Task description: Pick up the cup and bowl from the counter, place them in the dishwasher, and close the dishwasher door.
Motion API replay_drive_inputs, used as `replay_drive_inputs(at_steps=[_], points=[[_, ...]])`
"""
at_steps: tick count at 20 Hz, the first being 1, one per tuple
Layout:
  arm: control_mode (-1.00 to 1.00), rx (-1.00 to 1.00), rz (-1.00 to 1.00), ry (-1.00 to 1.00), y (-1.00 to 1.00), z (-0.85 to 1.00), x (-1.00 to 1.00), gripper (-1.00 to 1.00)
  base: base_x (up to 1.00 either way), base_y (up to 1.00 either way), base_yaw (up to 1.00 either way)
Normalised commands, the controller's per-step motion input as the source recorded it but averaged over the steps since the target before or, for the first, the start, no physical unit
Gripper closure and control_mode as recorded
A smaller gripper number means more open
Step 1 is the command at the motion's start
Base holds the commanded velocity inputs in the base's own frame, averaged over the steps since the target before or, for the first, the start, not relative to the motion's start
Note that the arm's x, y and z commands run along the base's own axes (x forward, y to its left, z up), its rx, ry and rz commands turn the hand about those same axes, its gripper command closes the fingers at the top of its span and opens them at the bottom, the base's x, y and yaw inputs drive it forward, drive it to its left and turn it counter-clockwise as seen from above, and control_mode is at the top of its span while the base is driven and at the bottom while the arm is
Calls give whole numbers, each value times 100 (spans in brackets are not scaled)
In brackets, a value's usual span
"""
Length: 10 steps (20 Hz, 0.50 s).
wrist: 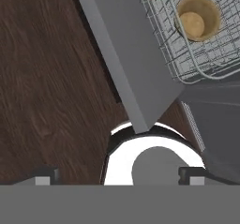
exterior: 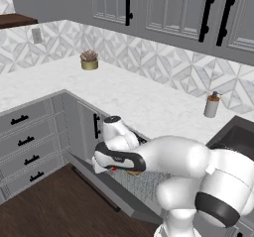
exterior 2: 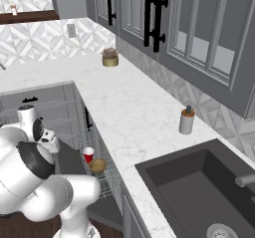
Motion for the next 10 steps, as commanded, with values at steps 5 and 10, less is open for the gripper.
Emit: replay_drive_inputs(at_steps=[5, 10], points=[[-100, -10, 0, -11, 76, -24, 2, -100, 0, 0, 0], [-100, -16, -6, -9, 60, -31, 0, -100, 0, 0, 0]])
